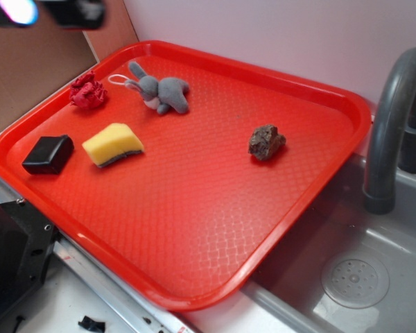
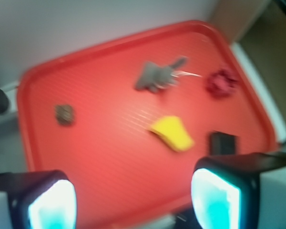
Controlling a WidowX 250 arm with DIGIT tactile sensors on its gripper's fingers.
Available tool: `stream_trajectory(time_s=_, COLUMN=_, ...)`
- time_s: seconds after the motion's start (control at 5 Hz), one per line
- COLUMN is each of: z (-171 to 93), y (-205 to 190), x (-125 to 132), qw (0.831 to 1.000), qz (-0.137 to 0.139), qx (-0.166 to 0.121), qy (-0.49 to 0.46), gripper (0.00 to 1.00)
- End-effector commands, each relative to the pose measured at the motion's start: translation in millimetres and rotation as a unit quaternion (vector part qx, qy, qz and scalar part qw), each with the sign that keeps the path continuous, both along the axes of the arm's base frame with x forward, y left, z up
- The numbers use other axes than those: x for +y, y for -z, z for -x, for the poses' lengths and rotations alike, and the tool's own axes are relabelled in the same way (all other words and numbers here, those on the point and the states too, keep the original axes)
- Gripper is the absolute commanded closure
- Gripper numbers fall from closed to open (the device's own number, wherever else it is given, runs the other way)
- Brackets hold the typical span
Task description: Grab the rock.
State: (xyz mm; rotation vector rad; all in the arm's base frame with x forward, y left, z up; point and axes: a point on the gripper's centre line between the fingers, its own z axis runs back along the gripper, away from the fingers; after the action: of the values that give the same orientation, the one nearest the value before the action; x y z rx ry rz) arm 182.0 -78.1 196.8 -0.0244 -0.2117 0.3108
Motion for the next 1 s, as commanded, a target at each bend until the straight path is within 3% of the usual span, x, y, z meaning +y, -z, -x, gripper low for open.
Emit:
stream_trajectory(time_s=0.0, z=-64, y=51, x=-46, qw=1.000, qz=0.019, qx=0.002, qy=0.021, gripper=0.00)
stream_trajectory(time_s=0.4, z=-99, y=117, x=-65, qw=0.999, qz=-0.019, qx=0.038, qy=0.029, gripper=0.00)
stream_trajectory(time_s=0.8, z=-105, y=167, x=-57, qw=0.994, qz=-0.064, qx=0.079, qy=0.037, gripper=0.00)
